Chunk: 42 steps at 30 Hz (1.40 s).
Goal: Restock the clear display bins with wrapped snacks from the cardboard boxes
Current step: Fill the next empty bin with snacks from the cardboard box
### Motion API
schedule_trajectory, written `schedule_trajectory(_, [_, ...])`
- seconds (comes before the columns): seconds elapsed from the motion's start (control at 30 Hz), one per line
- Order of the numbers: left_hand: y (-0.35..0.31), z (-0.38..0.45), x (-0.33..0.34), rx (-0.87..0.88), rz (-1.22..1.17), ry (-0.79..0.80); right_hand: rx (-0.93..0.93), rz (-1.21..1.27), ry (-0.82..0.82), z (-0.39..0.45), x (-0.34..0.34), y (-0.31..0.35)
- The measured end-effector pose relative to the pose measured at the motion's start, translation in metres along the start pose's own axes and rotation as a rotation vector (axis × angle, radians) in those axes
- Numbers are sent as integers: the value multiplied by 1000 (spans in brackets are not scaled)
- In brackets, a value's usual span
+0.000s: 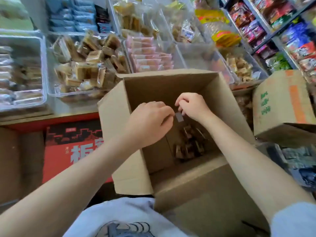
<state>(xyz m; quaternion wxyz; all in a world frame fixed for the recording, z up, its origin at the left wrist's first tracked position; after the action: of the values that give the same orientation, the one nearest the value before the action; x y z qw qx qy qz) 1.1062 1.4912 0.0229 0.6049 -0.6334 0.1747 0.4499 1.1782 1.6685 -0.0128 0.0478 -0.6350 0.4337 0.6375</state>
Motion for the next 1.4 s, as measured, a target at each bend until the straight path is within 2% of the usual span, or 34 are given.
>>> schedule_trajectory(0.1, [-13, 40, 41, 0, 121, 58, 93, -89, 142, 26, 19, -65])
schedule_trajectory(0.23, [9, 58, 83, -143, 253, 213, 245, -224, 318, 65, 49, -143])
schedule_trajectory(0.33, [21, 66, 85, -199, 285, 211, 318, -304, 598, 67, 88, -194])
schedule_trajectory(0.4, [25, 69, 84, -232, 303, 208, 309, -438, 828, 62, 122, -220])
schedule_trajectory(0.47, [27, 69, 87, -239, 331, 234, 238, -596, 898, 63, 149, -234])
schedule_trajectory(0.57, [25, 69, 91, -235, 323, 235, 171, -685, 764, 62, 161, -223])
schedule_trajectory(0.63, [26, 70, 91, -235, 316, 207, 151, -575, 724, 61, 154, -204])
schedule_trajectory(0.67, [26, 70, 91, -235, 315, 202, 150, -429, 721, 61, 148, -190])
schedule_trajectory(0.77, [30, 64, 87, -245, 282, 174, 178, 235, 707, 61, 111, -131])
schedule_trajectory(0.87, [27, 58, 77, -258, 164, 80, 159, 763, 752, 58, 69, -80])
schedule_trajectory(0.93, [19, 54, 64, -244, 65, -25, 74, 1040, 772, 52, 42, -46])
schedule_trajectory(1.0, [12, 48, 41, -253, -44, -192, -4, 1169, 780, 41, 24, -14])
schedule_trajectory(1.1, [22, 30, -8, -360, -267, -449, -35, 1253, 805, 27, 19, 30])
schedule_trajectory(1.17, [38, 15, -40, -387, -460, -524, -51, 1252, 844, 16, 21, 63])
schedule_trajectory(1.23, [64, -2, -69, -414, -628, -541, -70, 1093, 825, 9, 26, 99])
schedule_trajectory(1.27, [79, -11, -82, -430, -675, -530, -86, 972, 746, 9, 28, 117])
schedule_trajectory(1.33, [112, -33, -109, -474, -760, -507, -139, 770, 481, 14, 30, 156])
schedule_trajectory(1.37, [129, -45, -123, -492, -787, -498, -176, 743, 378, 15, 33, 178])
schedule_trajectory(1.4, [146, -57, -135, -506, -796, -496, -218, 745, 345, 16, 39, 201])
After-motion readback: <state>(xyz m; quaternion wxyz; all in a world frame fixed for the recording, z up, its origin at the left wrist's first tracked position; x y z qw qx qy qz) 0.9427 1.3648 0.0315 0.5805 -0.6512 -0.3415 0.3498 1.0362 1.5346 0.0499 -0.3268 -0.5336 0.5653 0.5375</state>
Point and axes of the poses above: each hand's wrist, its own z-axis towards the middle knuckle, its own x-axis out of the palm, y = z × x, the point moved 5 cm from there along z, towards the middle knuckle, and after that the axes turned 4 degrees about -x, right-handed, at the moved point
